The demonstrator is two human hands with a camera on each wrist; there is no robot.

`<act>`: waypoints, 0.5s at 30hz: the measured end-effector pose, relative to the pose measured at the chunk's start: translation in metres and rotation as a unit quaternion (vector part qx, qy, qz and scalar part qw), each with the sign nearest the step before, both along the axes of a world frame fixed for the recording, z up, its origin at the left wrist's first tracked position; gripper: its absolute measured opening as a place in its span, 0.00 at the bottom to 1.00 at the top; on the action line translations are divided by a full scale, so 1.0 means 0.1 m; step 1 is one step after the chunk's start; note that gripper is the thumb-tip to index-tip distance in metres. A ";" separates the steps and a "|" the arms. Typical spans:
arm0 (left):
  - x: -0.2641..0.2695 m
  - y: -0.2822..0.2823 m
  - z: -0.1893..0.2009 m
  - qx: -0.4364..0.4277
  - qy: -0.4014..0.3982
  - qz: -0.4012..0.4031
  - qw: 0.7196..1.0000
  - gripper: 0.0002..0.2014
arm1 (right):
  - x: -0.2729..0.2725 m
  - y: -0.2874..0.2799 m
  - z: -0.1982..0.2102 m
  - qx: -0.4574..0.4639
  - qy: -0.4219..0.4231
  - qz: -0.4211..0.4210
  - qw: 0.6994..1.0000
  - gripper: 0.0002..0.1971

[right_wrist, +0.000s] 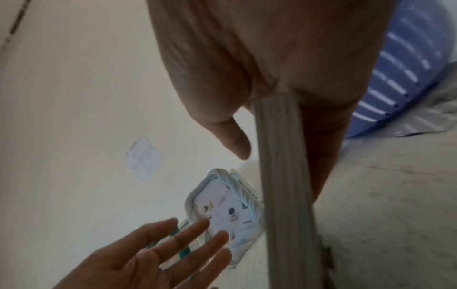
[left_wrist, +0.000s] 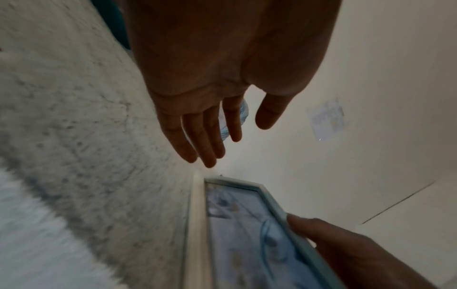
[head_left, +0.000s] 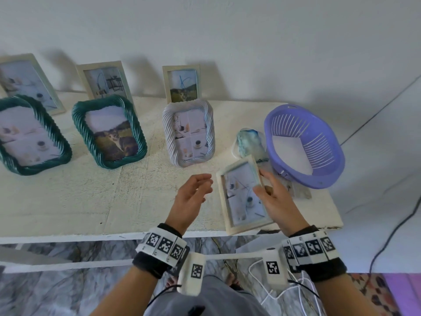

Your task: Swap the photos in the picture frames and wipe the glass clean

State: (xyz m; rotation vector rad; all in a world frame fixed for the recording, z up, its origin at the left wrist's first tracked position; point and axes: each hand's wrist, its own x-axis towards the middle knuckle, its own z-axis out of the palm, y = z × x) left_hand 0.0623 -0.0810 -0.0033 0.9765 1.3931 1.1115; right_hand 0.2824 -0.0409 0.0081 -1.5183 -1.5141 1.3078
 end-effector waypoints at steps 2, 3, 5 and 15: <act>0.03 0.02 -0.13 -0.010 0.053 -0.006 0.999 0.11 | 0.06 0.01 -0.07 -0.009 0.018 -0.011 1.000 0.20; 0.04 0.02 -0.18 -0.015 0.068 -0.008 0.998 0.13 | 0.08 0.01 -0.09 -0.014 0.036 -0.016 0.999 0.20; 0.05 0.03 -0.25 -0.023 0.070 -0.006 0.997 0.17 | 0.06 -0.01 -0.11 -0.030 0.077 -0.025 0.996 0.20; -0.17 0.05 -0.03 0.058 -0.123 0.090 0.987 0.22 | -0.38 0.04 0.11 -0.118 0.227 0.008 0.967 0.15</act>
